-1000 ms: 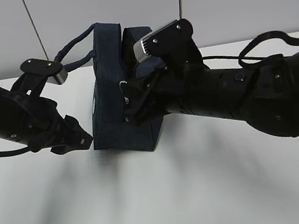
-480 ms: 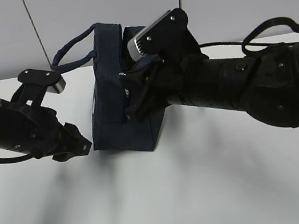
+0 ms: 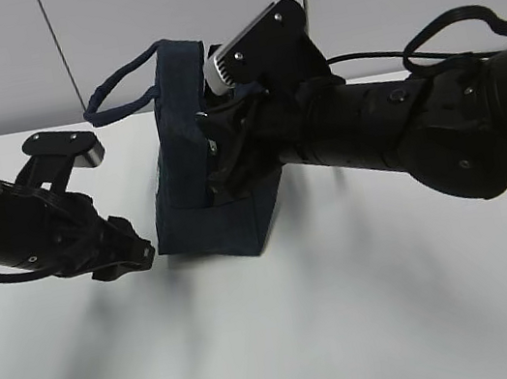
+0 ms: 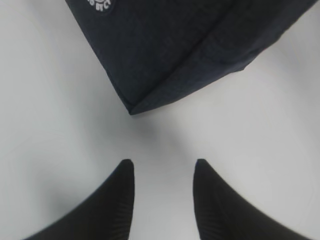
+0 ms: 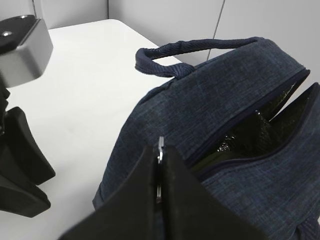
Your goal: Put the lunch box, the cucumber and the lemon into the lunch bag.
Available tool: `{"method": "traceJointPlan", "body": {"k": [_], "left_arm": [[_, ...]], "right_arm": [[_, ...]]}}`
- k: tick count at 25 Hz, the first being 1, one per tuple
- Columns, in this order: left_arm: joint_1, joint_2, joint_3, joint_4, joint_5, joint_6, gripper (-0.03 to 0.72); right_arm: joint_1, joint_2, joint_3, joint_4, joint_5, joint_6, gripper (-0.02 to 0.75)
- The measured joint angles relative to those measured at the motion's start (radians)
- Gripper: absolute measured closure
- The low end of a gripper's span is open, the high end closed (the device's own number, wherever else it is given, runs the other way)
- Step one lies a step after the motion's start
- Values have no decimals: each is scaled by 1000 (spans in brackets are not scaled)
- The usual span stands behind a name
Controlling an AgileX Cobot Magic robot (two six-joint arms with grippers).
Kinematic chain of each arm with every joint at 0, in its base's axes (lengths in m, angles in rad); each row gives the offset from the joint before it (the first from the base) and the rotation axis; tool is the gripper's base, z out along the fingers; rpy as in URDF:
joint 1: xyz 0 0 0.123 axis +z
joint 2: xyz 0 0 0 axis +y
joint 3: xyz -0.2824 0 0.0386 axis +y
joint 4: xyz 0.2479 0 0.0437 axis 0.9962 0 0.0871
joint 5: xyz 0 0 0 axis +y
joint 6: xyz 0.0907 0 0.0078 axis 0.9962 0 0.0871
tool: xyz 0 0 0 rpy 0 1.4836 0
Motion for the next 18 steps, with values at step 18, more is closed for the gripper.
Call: {"method": "traceJointPlan", "body": {"k": [18], "left_arm": [[-116,0,-4,-58,-77,78,418]], "right_arm": [[0,-2,-28,-2,50,-44,738]]}}
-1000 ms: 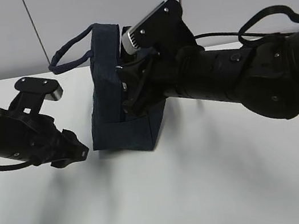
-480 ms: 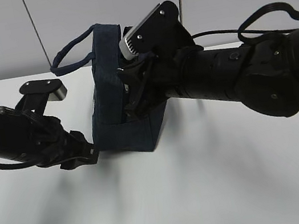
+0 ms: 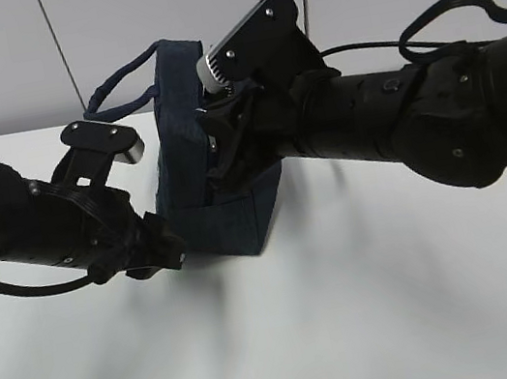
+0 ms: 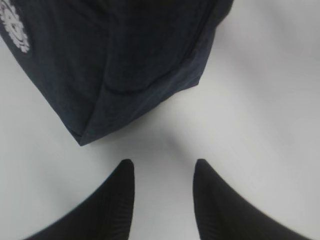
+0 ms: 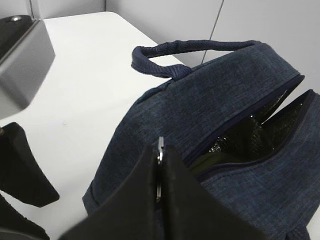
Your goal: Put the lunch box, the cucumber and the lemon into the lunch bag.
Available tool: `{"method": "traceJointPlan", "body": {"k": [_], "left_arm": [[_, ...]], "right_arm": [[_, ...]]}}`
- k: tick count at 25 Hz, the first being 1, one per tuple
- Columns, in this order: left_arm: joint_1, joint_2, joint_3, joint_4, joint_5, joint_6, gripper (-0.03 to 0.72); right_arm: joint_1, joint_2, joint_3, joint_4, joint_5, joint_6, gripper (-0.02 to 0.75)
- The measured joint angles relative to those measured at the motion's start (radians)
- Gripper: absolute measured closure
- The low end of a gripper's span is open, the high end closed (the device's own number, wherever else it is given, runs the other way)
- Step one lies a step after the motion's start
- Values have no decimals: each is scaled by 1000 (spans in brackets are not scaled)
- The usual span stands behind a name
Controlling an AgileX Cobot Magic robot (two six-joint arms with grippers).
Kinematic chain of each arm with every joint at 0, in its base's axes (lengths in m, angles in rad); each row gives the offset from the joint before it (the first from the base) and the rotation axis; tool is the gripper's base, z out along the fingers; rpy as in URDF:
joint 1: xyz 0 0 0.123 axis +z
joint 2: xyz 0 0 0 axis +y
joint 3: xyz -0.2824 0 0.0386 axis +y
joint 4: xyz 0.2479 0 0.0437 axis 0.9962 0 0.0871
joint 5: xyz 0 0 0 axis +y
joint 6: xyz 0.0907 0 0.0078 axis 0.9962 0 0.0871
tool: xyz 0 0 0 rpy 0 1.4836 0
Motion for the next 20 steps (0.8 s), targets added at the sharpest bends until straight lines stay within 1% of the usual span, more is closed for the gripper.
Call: {"method": "traceJointPlan", "body": {"k": [5,7,10,12,15,20], "left_arm": [[-7,-21,0,-2,-44,1,404],[-7,-37,0,-2,-57,1,357],[-7,-40,0,-3,-65,1,253],[-13,-40,0,-3,-69,7,220],[-35,-40,0,-3,-91,14,206],[-86,-40,0,3,-209,18,202]], "right_arm": [[0,0,-28,0,42,-1,738],[0,0,-34,0,53,-1,738],[0,0,-35,2,54,-1,738],[0,0,-35,4,54,-1,738],[0,0,-35,4,54,-1,738],[0,0,-35,5,54,-2,738]]}}
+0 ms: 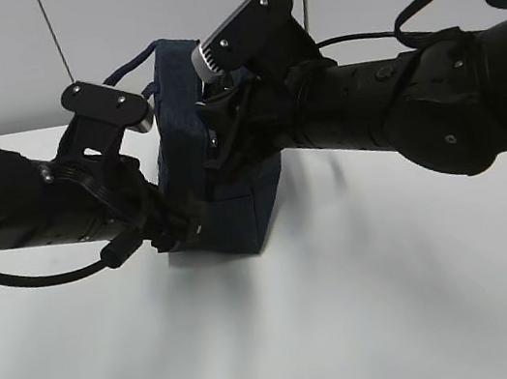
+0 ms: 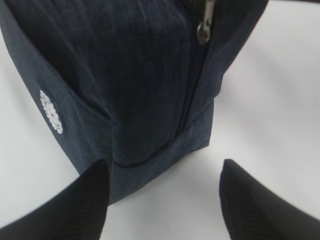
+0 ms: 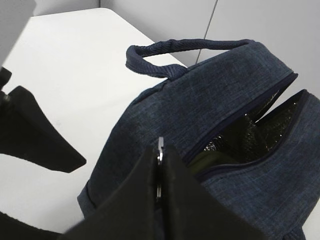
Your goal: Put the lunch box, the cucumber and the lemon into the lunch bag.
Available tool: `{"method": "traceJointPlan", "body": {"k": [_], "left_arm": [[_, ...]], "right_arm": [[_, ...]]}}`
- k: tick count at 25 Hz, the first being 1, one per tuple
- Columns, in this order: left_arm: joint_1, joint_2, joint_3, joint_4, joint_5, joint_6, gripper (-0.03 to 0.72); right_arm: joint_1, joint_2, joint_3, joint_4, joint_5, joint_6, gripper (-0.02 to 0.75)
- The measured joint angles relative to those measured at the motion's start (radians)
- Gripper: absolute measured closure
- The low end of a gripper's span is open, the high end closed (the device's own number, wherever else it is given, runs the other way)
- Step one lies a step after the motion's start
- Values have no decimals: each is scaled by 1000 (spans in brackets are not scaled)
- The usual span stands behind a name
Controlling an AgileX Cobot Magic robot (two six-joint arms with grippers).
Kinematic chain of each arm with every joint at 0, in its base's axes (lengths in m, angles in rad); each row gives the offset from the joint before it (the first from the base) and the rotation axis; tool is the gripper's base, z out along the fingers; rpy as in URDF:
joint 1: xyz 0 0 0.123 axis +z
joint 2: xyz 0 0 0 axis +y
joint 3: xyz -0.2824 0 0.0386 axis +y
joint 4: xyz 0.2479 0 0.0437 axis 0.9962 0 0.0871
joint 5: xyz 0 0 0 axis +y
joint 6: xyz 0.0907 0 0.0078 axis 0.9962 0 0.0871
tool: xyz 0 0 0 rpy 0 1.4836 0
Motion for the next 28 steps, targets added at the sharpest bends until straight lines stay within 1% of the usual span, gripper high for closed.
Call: {"method": "traceJointPlan", "body": {"k": [7,10,14,16,17,20,21,22,24,28], "left_arm": [[-7,46,-7,0,-118,1,201],[-7,67,-41,0,-127,1,201],[-7,98,-56,0,-129,1,210],[-7,105,-56,0,-129,1,268],[-7,107,-56,-2,-129,1,330],[-7,109,-56,-4,-129,1,570],[-7,109,-56,-4,-129,1,624],[-7,109,-56,-4,-129,1,654],[-7,109,-56,-4,-129,1,677],[-7,109,-56,-4,-124,1,685]], "right_arm": [[0,0,0,0,0,0,738],[0,0,0,0,0,0,738],[0,0,0,1,0,0,738],[0,0,0,1,0,0,738],[0,0,0,1,0,0,738],[0,0,0,10,0,0,738],[0,0,-1,17,0,0,738],[0,0,-3,23,0,0,738],[0,0,-5,26,0,0,738],[0,0,-9,30,0,-1,738]]}}
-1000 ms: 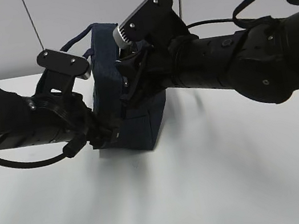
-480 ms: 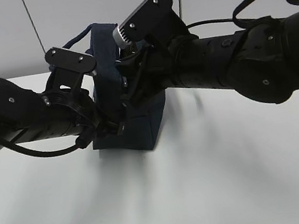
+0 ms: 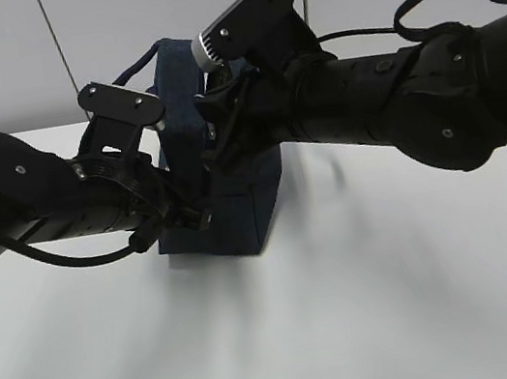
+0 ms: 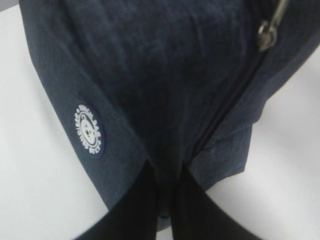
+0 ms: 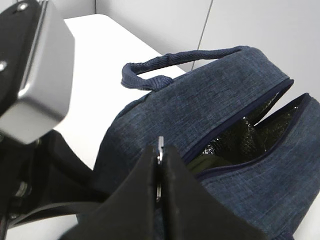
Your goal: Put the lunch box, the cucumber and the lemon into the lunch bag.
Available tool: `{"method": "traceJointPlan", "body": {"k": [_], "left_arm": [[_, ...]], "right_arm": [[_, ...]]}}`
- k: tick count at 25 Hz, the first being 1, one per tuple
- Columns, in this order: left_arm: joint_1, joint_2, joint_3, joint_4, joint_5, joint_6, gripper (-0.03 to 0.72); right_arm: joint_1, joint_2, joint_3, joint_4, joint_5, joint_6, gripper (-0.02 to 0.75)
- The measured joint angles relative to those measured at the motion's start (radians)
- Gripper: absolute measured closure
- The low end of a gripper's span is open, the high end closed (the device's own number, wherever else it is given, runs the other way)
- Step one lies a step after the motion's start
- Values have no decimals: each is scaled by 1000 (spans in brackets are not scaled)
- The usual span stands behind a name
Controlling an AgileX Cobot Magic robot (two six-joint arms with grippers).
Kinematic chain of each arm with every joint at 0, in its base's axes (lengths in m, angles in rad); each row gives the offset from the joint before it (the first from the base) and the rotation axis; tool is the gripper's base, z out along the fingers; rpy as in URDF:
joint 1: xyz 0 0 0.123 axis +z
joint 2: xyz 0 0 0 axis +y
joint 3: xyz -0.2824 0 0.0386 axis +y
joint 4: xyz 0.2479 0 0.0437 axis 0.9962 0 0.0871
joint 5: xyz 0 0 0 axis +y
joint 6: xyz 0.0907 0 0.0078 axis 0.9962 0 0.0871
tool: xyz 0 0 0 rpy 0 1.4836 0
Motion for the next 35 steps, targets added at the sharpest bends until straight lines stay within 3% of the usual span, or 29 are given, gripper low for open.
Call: {"method": "traceJointPlan", "body": {"k": [22,35], "left_arm": [[0,-8,0,-2,31,0,687],[-33,-8,0,-2,23,0,687]], "right_arm": [[-39,0,-37,24,2,-22,738],[-59,95,-187,46,14,-22,738]]}}
